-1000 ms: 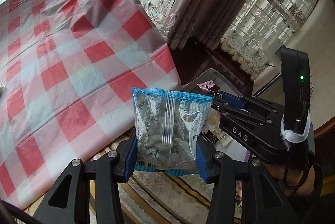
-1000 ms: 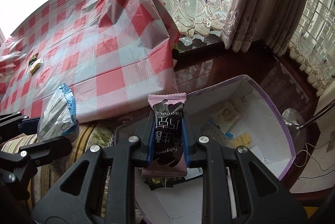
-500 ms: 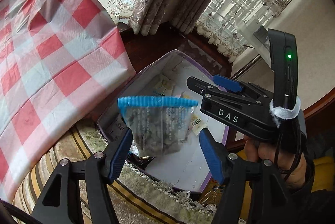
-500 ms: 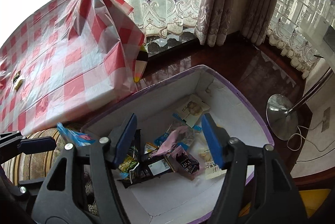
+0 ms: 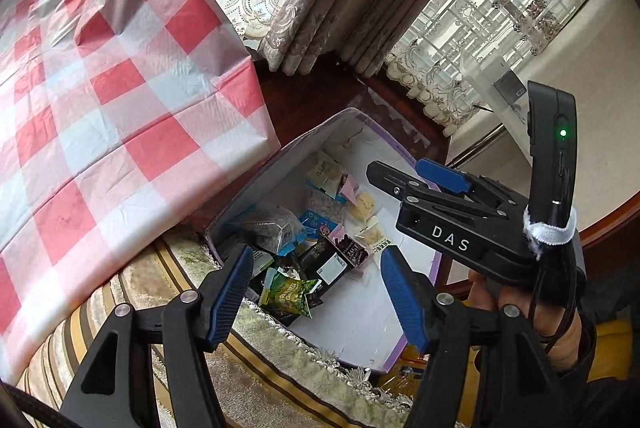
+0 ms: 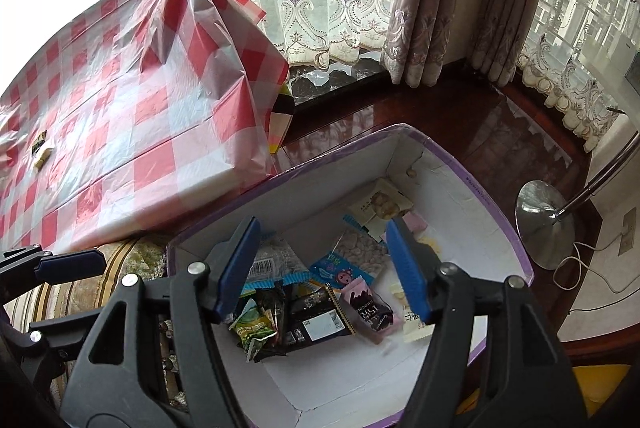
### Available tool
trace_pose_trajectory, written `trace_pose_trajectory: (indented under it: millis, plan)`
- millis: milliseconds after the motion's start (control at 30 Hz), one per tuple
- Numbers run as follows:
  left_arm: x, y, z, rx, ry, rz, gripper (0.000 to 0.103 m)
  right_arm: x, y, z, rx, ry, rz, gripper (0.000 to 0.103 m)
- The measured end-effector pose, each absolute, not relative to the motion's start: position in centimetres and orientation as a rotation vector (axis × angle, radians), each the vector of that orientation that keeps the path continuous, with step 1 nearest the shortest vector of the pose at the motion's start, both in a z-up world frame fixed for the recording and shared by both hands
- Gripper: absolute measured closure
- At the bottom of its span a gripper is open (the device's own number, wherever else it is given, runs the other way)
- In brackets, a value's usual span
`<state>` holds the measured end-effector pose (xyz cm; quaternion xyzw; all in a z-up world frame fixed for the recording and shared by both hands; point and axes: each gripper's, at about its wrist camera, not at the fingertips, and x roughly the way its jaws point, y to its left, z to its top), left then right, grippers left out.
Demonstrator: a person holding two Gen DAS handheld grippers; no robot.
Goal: Organize snacks
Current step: 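Move both open tools back over the last two packets on the table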
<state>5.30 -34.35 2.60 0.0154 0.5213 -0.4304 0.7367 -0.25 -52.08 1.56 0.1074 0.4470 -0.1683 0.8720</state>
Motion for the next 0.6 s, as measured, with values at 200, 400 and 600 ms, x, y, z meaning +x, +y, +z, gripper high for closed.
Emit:
trace_pose_trajectory:
  millis: [200,400,600]
  plan:
    - [6.0,-33.1,2.9,0.007,1.128,-0.915,0.036,0.2,-51.6,1.7,0.216,0.94,-0.34,0.034]
    - [7.2,-31.4,3.1,-0.02,1.108,-0.866,0.036,0.9,-50.4,1.9,0.196,0.945,-0.319,0.034]
    - [8.6,-28.9,3.4,-0.051,1.083,-0.81,0.036,2.1,-48.5,2.4,0.166,0.948,-0.285,0.034]
